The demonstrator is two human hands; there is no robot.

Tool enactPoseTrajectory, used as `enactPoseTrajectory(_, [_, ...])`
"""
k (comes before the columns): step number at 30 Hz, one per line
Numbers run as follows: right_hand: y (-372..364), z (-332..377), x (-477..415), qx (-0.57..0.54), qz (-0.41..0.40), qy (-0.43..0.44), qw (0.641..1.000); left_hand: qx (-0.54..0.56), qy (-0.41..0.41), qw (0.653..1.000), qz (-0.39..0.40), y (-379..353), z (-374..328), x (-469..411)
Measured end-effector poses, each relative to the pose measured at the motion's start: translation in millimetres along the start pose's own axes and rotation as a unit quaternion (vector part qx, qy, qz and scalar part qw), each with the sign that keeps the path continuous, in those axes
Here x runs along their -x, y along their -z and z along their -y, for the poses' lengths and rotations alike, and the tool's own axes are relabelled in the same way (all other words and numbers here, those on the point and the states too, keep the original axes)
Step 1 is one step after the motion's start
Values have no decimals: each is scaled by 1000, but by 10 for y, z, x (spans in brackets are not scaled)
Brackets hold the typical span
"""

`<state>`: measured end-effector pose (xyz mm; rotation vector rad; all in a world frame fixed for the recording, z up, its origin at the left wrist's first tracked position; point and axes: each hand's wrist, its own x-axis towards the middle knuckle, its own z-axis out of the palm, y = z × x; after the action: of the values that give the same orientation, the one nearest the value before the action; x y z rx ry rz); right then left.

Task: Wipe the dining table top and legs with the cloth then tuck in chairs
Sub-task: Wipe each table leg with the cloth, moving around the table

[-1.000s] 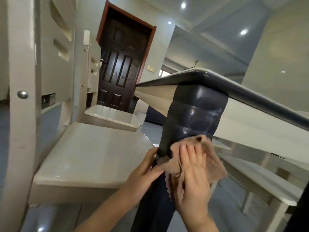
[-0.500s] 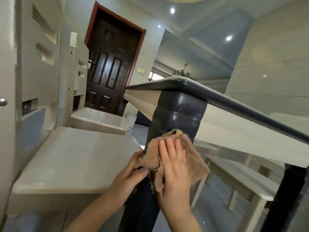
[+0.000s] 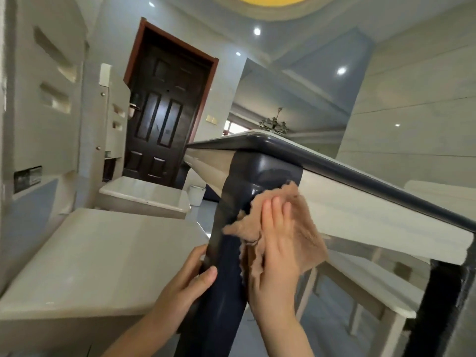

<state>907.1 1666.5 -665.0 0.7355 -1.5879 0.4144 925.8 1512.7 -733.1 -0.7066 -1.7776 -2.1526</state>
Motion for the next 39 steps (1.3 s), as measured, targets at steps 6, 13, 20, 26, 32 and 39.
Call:
enactPoseTrajectory(6, [174, -27, -451, -32, 7, -115, 993, -12, 3, 1000, 1, 6, 27, 3])
enactPoseTrajectory(13, [293, -82, -87, -11, 147, 63, 987, -33, 3, 999, -13, 11, 3, 18])
enactPoseTrajectory(20, [180, -2, -832, 36, 163, 167, 972, -30, 14, 999, -22, 10, 29, 7])
enactPoseTrajectory(26, [296, -213, -610, 17, 125, 90, 988, -19, 13, 999, -24, -4, -29, 37])
enactPoseTrajectory(32, [85, 201, -503, 15, 187, 157, 970, -29, -2, 999, -16, 0, 10, 35])
enactPoseTrajectory(39, [397, -13, 479, 12, 229, 59, 972, -14, -16, 1000, -13, -28, -1, 49])
